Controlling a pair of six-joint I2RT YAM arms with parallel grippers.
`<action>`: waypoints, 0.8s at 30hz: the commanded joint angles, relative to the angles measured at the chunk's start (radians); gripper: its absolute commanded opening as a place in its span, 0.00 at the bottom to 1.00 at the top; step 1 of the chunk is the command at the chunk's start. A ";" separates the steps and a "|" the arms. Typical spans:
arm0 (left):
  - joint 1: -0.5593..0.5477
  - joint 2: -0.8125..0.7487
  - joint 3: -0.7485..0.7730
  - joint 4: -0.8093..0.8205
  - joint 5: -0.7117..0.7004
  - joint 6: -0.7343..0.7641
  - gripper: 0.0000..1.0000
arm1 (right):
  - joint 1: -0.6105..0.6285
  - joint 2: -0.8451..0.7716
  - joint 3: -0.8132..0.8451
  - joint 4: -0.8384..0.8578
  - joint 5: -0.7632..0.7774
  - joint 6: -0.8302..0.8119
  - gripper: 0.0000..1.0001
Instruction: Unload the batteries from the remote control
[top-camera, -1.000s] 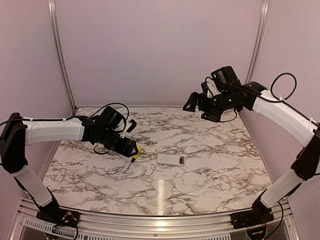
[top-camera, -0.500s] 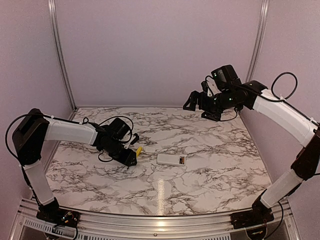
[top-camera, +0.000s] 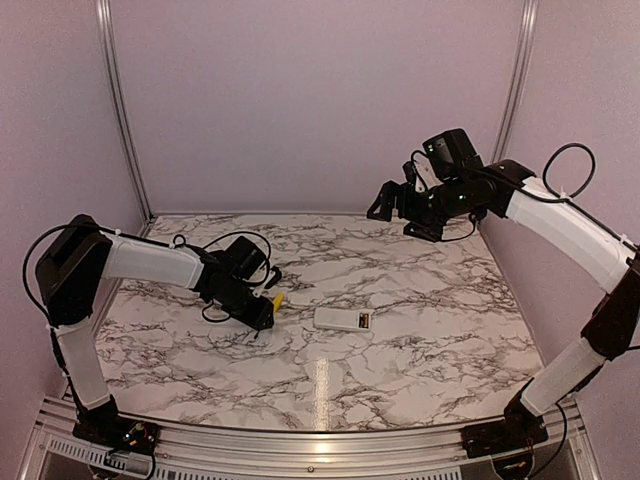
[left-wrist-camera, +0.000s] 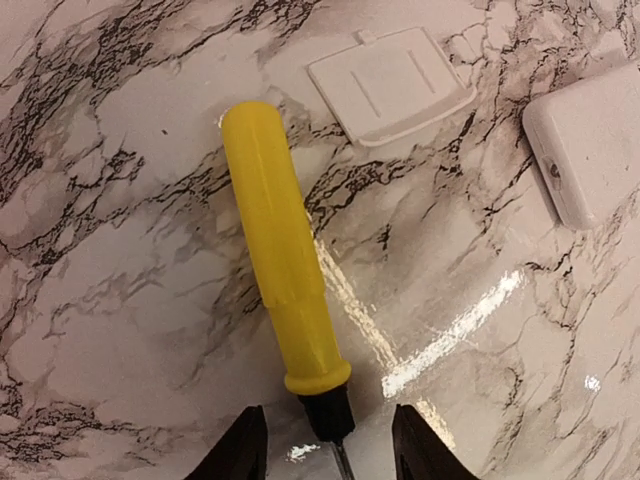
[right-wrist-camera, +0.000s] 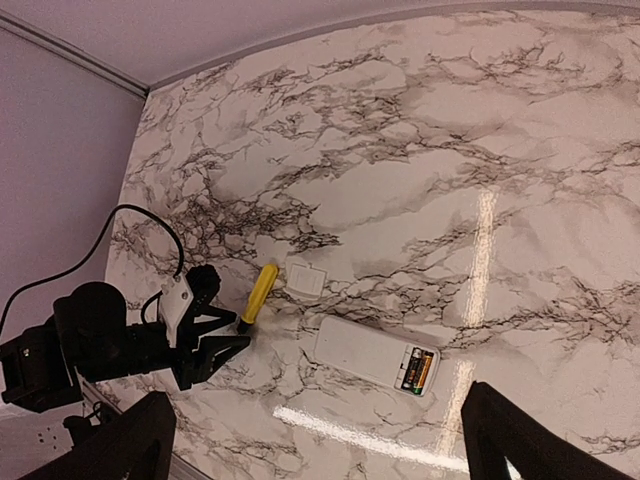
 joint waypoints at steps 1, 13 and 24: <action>0.000 0.027 0.043 -0.002 -0.057 0.024 0.44 | -0.012 0.013 0.027 -0.017 0.011 0.004 0.98; -0.017 0.068 0.065 -0.011 -0.075 0.048 0.34 | -0.012 0.016 0.030 -0.010 0.014 0.014 0.98; -0.030 0.066 0.048 -0.009 -0.090 0.036 0.07 | -0.013 0.013 0.019 -0.007 0.008 0.023 0.98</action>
